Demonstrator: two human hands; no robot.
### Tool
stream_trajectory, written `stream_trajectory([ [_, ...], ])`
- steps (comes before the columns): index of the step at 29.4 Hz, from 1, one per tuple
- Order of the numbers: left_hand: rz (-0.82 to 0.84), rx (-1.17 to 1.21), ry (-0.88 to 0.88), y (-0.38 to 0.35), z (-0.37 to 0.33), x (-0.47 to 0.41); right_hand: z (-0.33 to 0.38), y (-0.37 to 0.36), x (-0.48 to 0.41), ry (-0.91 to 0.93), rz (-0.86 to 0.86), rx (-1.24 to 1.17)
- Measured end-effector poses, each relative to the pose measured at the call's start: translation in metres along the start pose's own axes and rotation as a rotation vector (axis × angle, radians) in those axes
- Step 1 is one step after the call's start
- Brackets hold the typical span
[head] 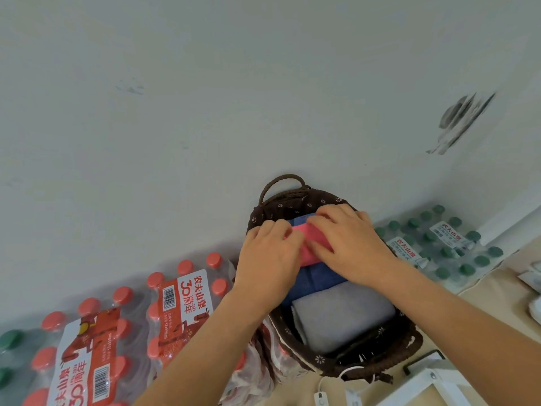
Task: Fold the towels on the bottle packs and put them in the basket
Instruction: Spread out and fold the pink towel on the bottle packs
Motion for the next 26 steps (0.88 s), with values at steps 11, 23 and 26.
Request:
stream_trajectory([
  [11, -0.039, 0.295, 0.022, 0.011, 0.008, 0.008, 0.014, 0.027, -0.012, 0.066, 0.018, -0.083],
  [23, -0.087, 0.495, 0.435, 0.078, 0.079, 0.079, 0.132, 0.057, -0.047, 0.380, 0.122, -0.102],
  [26, -0.091, 0.501, 0.499, 0.089, 0.111, 0.120, 0.183, 0.047, -0.052, 0.513, 0.166, -0.071],
])
Point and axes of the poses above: each hand's wrist, its own x-axis away from the middle knuckle, its own y-axis out of the back of the hand, z = x × y, the point moved 1 cm from there along -x, towards the middle knuckle, and after that the axes turned 5 degrees about y, right-handed, at the moved point
